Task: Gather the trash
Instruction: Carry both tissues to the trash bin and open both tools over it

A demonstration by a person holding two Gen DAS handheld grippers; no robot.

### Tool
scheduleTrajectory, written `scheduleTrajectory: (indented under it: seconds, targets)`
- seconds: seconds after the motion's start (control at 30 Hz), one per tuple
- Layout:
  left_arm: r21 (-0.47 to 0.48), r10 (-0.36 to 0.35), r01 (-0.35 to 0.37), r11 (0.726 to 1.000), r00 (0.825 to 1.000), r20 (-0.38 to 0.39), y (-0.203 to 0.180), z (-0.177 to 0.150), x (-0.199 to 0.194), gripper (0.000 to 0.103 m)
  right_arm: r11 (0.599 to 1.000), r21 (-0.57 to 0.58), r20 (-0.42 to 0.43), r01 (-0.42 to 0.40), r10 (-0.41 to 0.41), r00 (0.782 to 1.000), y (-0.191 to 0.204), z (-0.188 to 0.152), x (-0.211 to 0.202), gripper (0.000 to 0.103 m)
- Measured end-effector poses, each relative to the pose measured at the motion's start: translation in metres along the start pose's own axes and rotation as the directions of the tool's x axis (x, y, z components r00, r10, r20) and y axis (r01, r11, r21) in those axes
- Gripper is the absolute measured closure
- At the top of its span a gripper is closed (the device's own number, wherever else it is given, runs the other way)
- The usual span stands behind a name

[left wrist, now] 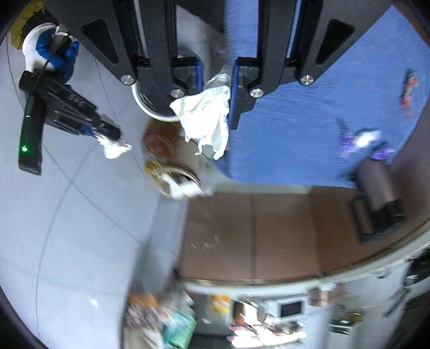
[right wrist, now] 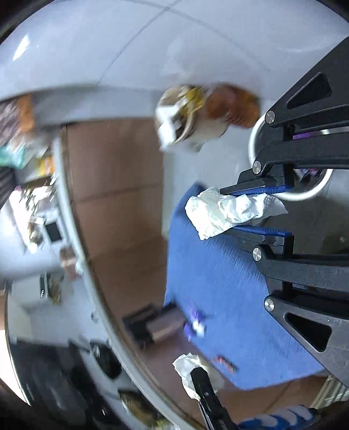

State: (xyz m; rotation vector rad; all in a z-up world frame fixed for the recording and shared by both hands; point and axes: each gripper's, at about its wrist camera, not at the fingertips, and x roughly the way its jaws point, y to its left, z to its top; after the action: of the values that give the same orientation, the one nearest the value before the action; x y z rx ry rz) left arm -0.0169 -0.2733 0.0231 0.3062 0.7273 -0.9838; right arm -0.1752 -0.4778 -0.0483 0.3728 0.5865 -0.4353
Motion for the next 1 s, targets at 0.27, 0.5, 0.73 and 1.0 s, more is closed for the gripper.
scheduleTrajectory:
  seconds: [0.27,0.5,0.73,1.0]
  targets:
    - [0.083,-0.100,0.115,0.990,0.981,-0.167,-0.066,0.001,0.102,0.088,0.988,0.110,-0.146,0.105,-0.089,0.985,-0.067,-0.041,0.054,0.081]
    - [0.073,-0.136,0.160,0.984,0.955,-0.264,-0.090,0.004,0.170,0.087,0.972,0.173,-0.218,0.160,-0.121,0.968,-0.106,-0.058,0.084,0.077]
    - [0.008,-0.206,0.223,0.975,0.915,-0.347,-0.094,-0.005,0.205,0.075,0.956,0.217,-0.268,0.197,-0.135,0.954,-0.131,-0.069,0.105,0.064]
    - [-0.019,-0.225,0.233,0.972,0.909,-0.350,-0.095,-0.006,0.209,0.062,0.948,0.231,-0.290,0.219,-0.147,0.946,-0.138,-0.077,0.112,0.055]
